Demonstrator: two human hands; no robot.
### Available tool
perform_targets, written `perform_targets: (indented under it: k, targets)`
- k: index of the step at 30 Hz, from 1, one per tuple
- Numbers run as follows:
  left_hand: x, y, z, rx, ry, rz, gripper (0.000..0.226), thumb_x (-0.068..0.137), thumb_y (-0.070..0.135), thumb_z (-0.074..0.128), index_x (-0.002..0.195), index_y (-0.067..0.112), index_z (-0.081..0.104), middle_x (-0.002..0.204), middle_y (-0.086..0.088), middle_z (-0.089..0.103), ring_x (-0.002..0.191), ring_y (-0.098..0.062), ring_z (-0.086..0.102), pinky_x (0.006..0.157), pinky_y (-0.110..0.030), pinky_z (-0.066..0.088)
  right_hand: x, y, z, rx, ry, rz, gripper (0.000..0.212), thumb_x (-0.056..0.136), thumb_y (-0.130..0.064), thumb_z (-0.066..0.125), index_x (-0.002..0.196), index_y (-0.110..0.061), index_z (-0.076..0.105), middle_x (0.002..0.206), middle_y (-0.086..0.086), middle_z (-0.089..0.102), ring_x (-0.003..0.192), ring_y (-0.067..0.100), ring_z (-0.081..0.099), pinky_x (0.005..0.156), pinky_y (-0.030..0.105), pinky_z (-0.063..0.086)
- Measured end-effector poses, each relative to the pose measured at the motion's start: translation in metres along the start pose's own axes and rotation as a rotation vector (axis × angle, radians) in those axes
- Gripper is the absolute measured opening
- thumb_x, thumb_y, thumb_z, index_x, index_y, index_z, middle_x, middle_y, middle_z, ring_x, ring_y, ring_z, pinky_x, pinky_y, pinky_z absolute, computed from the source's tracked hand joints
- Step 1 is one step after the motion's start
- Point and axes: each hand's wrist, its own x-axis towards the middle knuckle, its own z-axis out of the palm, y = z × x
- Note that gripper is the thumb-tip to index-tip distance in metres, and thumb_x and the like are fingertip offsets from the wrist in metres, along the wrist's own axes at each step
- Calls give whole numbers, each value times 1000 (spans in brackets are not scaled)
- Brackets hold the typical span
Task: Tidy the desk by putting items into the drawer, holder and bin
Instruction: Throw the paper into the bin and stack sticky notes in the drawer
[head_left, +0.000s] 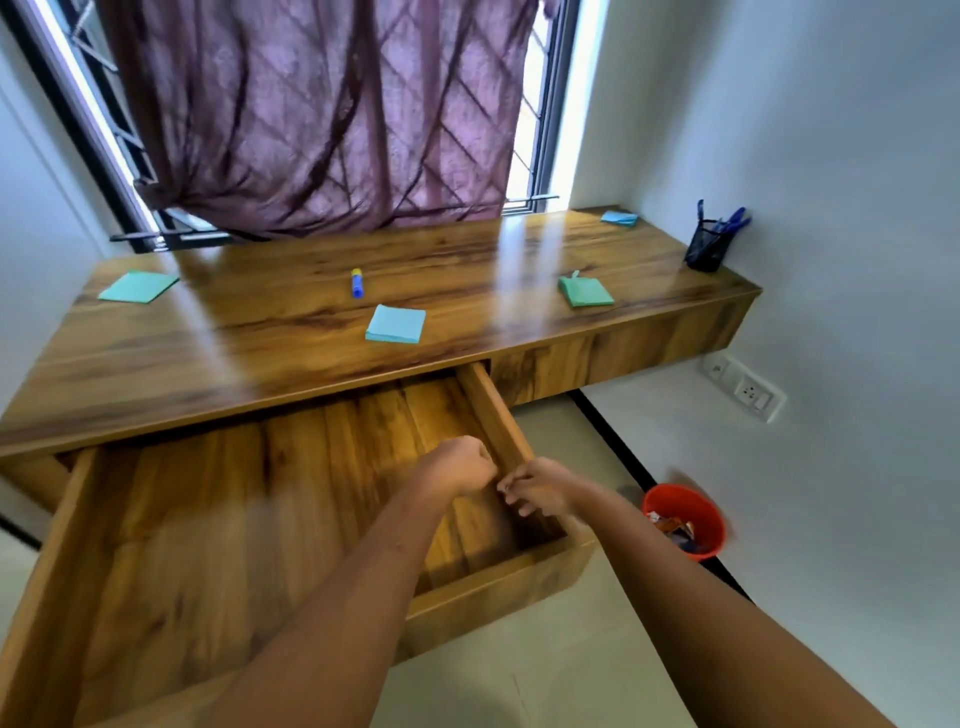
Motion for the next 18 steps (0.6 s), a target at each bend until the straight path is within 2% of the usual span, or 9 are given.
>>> perform_targets:
  k: [3, 5, 8, 12, 14, 16, 18]
  targets:
    - [31, 28, 9, -44, -22, 41, 18, 90, 34, 56, 101, 24, 67, 102, 3, 63, 85, -13, 57, 65, -28, 44, 13, 8, -45, 58, 142, -42, 22, 96, -17, 49, 111, -8, 64, 100, 4, 62, 82, 12, 58, 56, 17, 42]
    - [55, 50, 14, -71, -34, 64, 16, 89, 33, 58, 98, 23, 68, 105, 0, 64, 88, -15, 58, 70, -27, 47, 26, 18, -75, 103, 212, -26, 24, 97, -22, 50, 110, -8, 64, 105, 6, 64, 84, 14, 59, 50, 17, 41]
    - [97, 91, 19, -101, -6, 84, 12, 89, 32, 59, 91, 24, 68, 107, 0, 66, 93, -16, 59, 81, -28, 48, 46, 35, -125, 167, 218, -22, 25, 98, -21, 48, 114, -10, 63, 106, 6, 63, 82, 14, 58, 47, 14, 42]
    - [150, 156, 26, -131, 104, 92, 12, 88, 31, 59, 92, 26, 68, 103, 3, 66, 92, -15, 60, 83, -31, 52, 66, 59, -201, 228, 210, -39, 28, 98, -18, 47, 119, -7, 61, 113, 15, 64, 86, 16, 56, 61, 20, 39]
    - [175, 189, 29, -133, 166, 92, 11, 88, 30, 59, 94, 26, 67, 102, 3, 66, 89, -13, 59, 80, -30, 51, 73, 69, -237, 231, 209, -47, 29, 98, -17, 48, 122, -5, 59, 106, 14, 64, 81, 15, 56, 64, 21, 41]
    - [201, 225, 30, -174, 220, 101, 7, 89, 28, 58, 92, 27, 65, 101, 2, 65, 86, -11, 58, 77, -29, 50, 81, 77, -276, 215, 224, -59, 29, 98, -14, 48, 122, -3, 59, 97, 10, 63, 72, 11, 55, 57, 17, 39]
    - [224, 255, 31, -220, 262, 105, 3, 89, 28, 58, 89, 29, 61, 102, 1, 64, 89, -14, 59, 81, -32, 52, 89, 84, -310, 202, 259, -82, 28, 97, -12, 49, 120, -3, 61, 106, 15, 66, 74, 11, 56, 54, 14, 40]
